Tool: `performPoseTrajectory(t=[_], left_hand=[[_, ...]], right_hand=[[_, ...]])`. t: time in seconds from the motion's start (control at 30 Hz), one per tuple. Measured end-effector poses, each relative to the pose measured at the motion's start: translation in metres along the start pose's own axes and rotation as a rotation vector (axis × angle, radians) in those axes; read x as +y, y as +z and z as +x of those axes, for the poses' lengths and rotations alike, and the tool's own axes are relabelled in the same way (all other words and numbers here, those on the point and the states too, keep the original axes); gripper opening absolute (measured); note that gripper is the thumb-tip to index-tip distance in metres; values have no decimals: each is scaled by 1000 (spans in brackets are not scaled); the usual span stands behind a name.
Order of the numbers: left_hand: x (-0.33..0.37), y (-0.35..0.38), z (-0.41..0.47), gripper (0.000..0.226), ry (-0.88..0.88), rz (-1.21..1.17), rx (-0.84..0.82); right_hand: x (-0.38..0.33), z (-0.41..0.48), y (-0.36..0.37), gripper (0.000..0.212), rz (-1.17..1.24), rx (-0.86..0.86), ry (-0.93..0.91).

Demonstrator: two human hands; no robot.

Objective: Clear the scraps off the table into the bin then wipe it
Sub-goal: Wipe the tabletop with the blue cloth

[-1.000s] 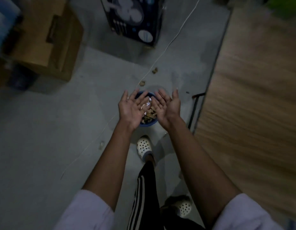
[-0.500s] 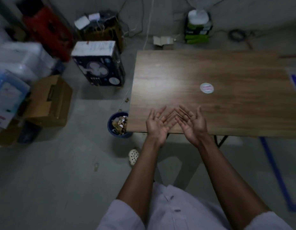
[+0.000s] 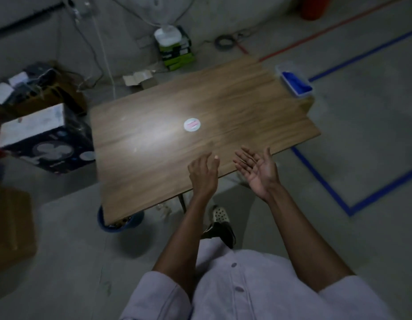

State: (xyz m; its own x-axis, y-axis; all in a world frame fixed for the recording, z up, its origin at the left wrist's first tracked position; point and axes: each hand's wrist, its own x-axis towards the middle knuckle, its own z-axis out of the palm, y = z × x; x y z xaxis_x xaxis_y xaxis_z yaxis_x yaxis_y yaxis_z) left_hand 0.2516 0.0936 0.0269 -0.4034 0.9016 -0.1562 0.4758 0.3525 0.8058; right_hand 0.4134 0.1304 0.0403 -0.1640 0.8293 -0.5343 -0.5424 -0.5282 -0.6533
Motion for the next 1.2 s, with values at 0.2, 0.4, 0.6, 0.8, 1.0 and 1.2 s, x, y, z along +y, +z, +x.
performPoseTrajectory(t=[0.2, 0.4, 0.6, 0.8, 1.0, 1.2], left_hand=[[41, 63, 59, 63, 165, 208, -53], [110, 124, 144, 68, 244, 226, -142], [139, 167, 194, 55, 192, 238, -214], [169, 217, 223, 72, 166, 288, -280], [228, 312, 280, 65, 155, 260, -373], [270, 416, 336, 32, -115, 98, -419]], right_hand=[[-49, 49, -42, 74, 102, 21, -17], [-132, 120, -50, 70, 69, 74, -56], [-187, 170, -53, 64, -30, 137, -50], [-223, 224, -89, 50, -175, 226, 11], [-298, 313, -148, 36, -242, 308, -35], [-356, 420, -216, 24, -329, 437, 39]])
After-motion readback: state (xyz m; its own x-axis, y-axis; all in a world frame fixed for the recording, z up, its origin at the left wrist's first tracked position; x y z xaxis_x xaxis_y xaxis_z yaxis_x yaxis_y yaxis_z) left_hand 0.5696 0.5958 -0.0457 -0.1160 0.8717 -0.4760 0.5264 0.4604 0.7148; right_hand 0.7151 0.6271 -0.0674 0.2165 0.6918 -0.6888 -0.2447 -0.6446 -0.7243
